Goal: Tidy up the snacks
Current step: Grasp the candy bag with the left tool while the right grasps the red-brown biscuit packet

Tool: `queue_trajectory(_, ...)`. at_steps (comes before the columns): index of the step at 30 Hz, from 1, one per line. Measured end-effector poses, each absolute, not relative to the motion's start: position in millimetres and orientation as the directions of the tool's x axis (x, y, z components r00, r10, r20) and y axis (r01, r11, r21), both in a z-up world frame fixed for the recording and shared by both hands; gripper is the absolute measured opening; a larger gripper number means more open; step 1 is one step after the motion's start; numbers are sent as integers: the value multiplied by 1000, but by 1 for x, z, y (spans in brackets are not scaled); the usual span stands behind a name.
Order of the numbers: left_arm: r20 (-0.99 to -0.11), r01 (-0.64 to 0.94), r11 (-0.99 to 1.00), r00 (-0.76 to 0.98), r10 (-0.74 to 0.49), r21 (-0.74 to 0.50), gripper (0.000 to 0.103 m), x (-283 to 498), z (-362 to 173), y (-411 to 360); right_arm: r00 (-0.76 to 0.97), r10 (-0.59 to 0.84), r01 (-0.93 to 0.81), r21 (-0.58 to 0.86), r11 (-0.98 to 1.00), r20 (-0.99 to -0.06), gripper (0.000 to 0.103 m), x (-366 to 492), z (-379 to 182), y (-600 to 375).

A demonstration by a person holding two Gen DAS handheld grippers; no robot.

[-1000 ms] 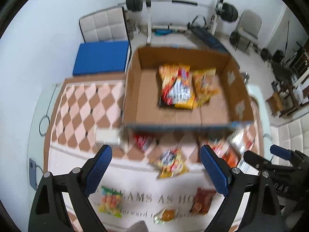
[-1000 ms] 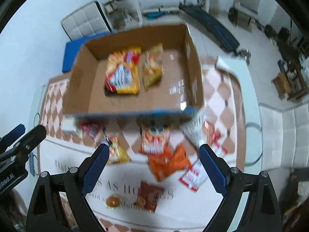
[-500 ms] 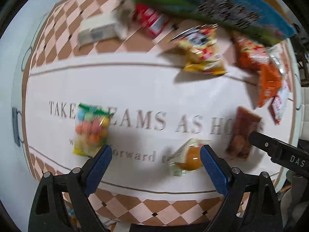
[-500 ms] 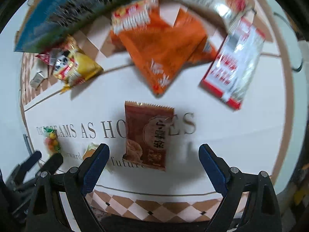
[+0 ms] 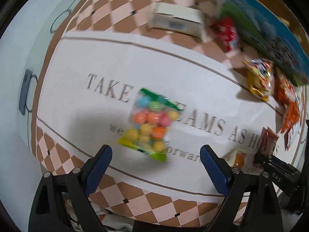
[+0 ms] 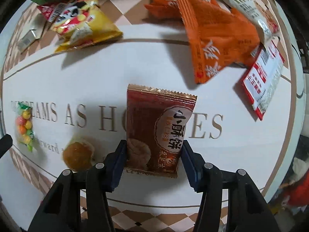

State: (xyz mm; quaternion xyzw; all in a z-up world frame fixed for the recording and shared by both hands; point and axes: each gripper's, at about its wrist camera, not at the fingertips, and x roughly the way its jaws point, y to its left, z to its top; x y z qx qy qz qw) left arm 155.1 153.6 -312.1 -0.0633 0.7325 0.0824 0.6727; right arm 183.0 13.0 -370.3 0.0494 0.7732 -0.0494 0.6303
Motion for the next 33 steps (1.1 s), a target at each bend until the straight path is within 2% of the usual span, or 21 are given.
queue_trajectory(3, -994, -222, 975, -108, 4, 28, 93, 153, -323, 172, -187, 42, 141, 15, 990, -982, 58, 192, -361, 17)
queue_trajectory(8, -991, -165, 985, -130, 26, 48, 93, 165, -348, 185, -174, 68, 129, 45, 991, -982, 58, 205, -349, 25)
queue_trajectory(15, -984, -105, 994, -178, -19, 0, 93, 179, -382, 188, -182, 91, 123, 69, 990, -979, 58, 231, -347, 42)
queue_trajectory(16, -983, -100, 995, -180, -21, -3, 90, 182, -385, 186, -185, 97, 125, 74, 989, -978, 58, 235, -346, 44)
queue_trajectory(17, -984, -96, 995, -177, -21, -4, 81, 183, -387, 185, -185, 106, 128, 83, 988, -977, 58, 237, -345, 46)
queue_trajectory(18, -984, -94, 996, -179, -26, -9, 61, 184, -389, 185, -187, 103, 133, 79, 988, -977, 58, 240, -344, 49)
queue_trajectory(19, -982, -93, 995, -186, -37, -20, 57, 184, -391, 184, -189, 105, 134, 81, 988, -976, 58, 243, -343, 53)
queue_trajectory(24, -985, -69, 998, -170, -9, 2, 49, 183, -385, 175, -192, 113, 142, 87, 986, -975, 58, 242, -339, 57)
queue_trajectory(33, -995, -8, 1000, -99, -5, -5, 49, 168, -355, 120, -169, 163, 126, 143, 982, -972, 58, 236, -326, 41)
